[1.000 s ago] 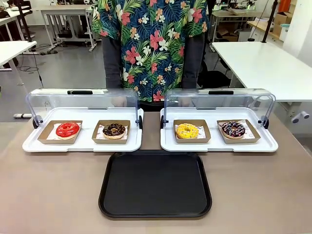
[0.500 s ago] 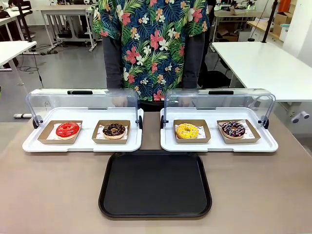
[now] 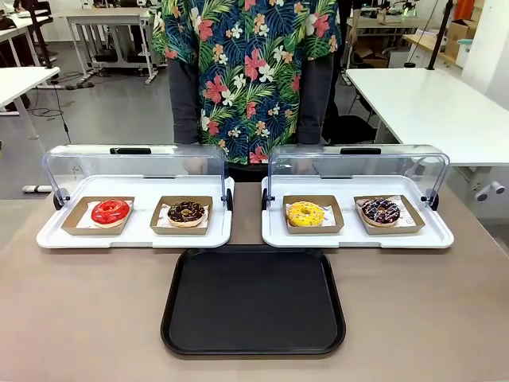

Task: Move the fourth donut from the left to the tray.
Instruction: Pick up the Paper togo box containing the Donut indicated by the person and place it on the Handle tray.

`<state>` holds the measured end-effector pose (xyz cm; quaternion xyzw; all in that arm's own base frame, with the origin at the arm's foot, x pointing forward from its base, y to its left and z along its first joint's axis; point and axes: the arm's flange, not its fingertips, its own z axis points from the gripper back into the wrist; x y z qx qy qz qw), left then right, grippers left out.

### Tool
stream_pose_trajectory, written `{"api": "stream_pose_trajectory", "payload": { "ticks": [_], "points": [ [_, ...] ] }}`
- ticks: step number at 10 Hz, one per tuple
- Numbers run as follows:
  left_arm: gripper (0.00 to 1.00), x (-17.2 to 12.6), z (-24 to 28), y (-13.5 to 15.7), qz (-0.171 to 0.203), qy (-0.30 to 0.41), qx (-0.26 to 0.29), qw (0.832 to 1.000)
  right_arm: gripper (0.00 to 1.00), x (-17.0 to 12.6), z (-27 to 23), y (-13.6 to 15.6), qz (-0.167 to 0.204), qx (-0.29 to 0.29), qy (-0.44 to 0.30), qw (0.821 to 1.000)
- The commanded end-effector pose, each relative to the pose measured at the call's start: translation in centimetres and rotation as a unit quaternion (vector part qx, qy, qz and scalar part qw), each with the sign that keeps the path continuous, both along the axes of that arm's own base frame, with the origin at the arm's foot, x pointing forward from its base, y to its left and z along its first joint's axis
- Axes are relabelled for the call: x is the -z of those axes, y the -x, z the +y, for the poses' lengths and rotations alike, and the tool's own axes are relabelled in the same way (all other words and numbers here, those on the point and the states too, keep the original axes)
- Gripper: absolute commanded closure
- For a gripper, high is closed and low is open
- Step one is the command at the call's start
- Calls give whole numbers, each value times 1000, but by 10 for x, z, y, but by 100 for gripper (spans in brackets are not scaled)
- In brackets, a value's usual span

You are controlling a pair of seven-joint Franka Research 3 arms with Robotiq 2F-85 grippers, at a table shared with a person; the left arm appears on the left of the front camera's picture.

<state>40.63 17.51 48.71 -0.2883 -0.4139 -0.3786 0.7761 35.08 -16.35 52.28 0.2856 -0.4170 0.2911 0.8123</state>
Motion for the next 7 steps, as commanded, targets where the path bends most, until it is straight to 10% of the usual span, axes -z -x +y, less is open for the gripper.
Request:
{"api": "stream_pose_trajectory", "payload": {
  "ticks": [1, 7],
  "points": [
    [0, -1, -1, -1, -5, 12, 0, 1000, 0, -2, -1, -4, -18, -5, -5, 1000],
    [0, -1, -1, -1, -5, 12, 0, 1000, 0, -2, -1, -4, -18, -5, -5, 1000]
  ]
}}
